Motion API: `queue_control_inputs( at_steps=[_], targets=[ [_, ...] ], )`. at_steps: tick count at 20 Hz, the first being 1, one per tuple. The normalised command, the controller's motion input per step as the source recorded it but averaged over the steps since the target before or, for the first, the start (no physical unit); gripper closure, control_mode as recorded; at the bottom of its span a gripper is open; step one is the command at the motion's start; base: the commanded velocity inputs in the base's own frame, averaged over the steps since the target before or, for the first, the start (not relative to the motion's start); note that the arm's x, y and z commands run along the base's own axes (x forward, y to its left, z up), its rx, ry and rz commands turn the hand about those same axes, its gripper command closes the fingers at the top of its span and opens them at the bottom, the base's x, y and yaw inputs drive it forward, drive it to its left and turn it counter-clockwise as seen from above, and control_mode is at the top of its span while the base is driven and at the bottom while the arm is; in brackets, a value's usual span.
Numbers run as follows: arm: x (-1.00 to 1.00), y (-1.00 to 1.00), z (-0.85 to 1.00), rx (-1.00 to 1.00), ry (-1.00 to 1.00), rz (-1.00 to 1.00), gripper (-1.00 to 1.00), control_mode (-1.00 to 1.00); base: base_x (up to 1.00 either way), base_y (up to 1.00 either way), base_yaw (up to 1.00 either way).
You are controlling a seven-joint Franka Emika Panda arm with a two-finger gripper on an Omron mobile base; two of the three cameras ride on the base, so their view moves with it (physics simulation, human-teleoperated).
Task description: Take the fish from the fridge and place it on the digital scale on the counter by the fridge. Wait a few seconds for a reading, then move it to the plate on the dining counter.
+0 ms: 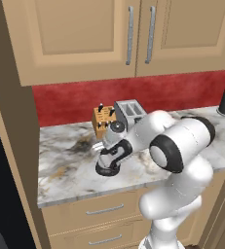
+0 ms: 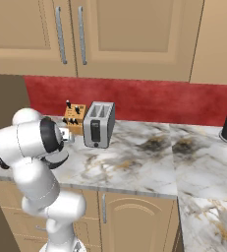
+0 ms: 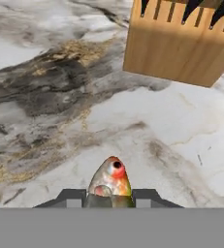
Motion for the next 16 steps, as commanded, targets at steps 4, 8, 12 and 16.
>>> queue_control_inputs(
  at_steps=[4,8,12,16],
  targets=[
    [-0.78,-0.14,0.95,0.11,-0.32,0.00,1.00,-1.00,0.00,0.00,0.00],
    [-0.88,-0.24,1.00,0.23,-0.22,0.00,1.00,-1.00,0.00,0.00,0.00],
    [-0.70,-0.25,1.00,0.29,-0.03,0.00,1.00,-1.00,0.00,0.00,0.00],
    [-0.54,-0.08,1.00,0.19,0.01,0.00,1.00,-1.00,0.00,0.00,0.00]
  ],
)
